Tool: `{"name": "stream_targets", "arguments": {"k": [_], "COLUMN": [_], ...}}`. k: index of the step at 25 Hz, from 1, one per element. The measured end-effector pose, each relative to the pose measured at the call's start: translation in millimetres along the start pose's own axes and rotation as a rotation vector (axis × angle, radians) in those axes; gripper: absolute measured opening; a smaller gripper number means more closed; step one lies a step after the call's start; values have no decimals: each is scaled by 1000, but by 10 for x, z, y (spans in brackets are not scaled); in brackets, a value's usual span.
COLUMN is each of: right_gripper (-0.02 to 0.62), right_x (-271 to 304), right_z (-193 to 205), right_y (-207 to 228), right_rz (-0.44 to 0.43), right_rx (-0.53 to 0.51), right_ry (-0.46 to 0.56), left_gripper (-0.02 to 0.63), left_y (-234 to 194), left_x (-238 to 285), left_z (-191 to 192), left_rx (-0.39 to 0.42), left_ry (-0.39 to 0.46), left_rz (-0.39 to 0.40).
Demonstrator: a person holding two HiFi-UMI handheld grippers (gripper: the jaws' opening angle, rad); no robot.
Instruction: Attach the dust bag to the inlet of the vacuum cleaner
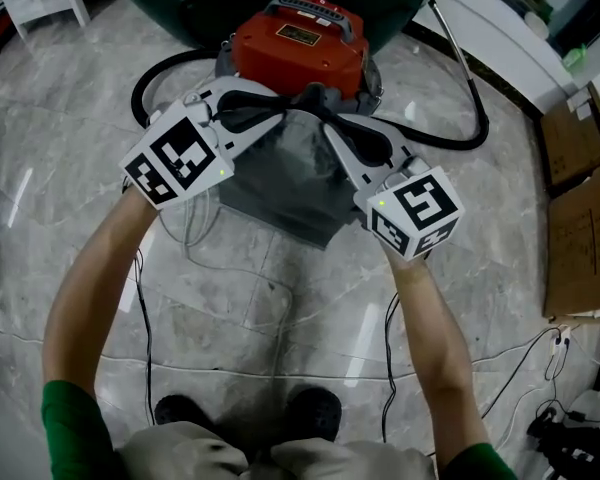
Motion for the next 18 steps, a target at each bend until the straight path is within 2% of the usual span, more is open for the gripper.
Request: {"name": "stream_targets", "arguments": {"k": [4, 8, 18], "right_gripper": [28, 26, 26], "right_x": [53, 25, -54], "right_z": [22, 75, 1], "right_y": [38, 89, 33], "right_rz": [-20, 3, 72], "right_rx": [9, 71, 8], "right_ry": [-16, 23, 27], "left_gripper": [41, 41, 40], "left_y": [-44, -44, 8], "left_x": [11, 72, 23], "left_z": [66, 85, 42], "left_rx": [-57, -67, -82], "left_ry": [19, -23, -35], "left_rz": [-24, -26, -72]}}
Point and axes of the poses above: the fingertips, and each gripper's own axes: x forward along the fingers, y to its right, z out of its underside, the point moved 2 cm from there along -x, backward along the fingers, and after that the axes turned 13 degrees about y, right-handed, at the moved point
